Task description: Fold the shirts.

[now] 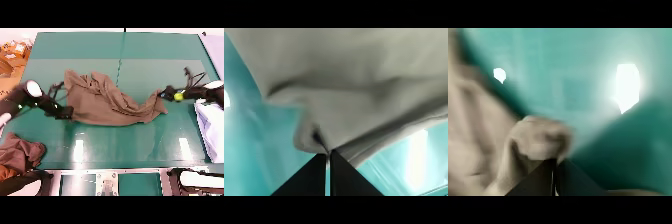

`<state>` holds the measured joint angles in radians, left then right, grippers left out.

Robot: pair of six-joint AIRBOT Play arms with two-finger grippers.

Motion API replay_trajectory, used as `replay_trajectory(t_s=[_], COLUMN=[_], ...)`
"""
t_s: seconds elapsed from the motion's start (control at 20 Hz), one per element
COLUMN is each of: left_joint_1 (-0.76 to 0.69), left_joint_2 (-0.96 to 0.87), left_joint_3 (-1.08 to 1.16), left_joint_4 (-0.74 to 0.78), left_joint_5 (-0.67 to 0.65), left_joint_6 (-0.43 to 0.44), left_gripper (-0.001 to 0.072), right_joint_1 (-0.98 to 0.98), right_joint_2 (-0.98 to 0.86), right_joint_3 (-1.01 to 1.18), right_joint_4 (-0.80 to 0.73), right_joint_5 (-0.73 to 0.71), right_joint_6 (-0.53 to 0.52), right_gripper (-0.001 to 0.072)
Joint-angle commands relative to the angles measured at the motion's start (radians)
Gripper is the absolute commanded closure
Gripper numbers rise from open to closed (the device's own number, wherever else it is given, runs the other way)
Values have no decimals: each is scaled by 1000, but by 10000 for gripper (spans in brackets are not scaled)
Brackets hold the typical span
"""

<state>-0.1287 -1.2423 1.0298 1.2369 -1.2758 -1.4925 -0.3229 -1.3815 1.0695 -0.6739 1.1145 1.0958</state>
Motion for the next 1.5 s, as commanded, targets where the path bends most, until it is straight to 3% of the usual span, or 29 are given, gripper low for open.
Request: replay_trajectory(t_s=[0.0,0.15,0.25,0.35,0.45,0.55,0.7,0.9,1.05,1.2,1.45], left_joint_1=[0,0,0,0,0,0,0,0,0,0,0], left_joint_2=[2,2,7,89,220,332,397,386,326,177,-171], left_joint_3=[368,843,1147,1248,1181,1101,1061,988,873,777,700], left_joint_4=[116,120,117,117,117,117,124,140,137,98,60], left_joint_5=[-214,-280,-254,-113,55,141,173,188,207,236,247], left_joint_6=[-2,-1,0,1,5,31,63,64,61,61,61], left_gripper=[688,687,687,687,687,687,687,686,686,686,686], right_joint_1=[-82,-203,-276,-329,-351,-352,-352,-352,-348,-264,-121], right_joint_2=[191,343,422,496,571,639,687,648,568,461,187], right_joint_3=[204,440,563,656,711,722,722,695,596,435,211], right_joint_4=[79,80,90,134,150,146,139,136,143,142,143], right_joint_5=[143,196,195,164,80,-16,-106,-120,-119,-140,-345], right_joint_6=[137,369,437,442,441,440,418,377,346,238,115], right_gripper=[695,694,694,694,694,694,693,693,693,693,693])
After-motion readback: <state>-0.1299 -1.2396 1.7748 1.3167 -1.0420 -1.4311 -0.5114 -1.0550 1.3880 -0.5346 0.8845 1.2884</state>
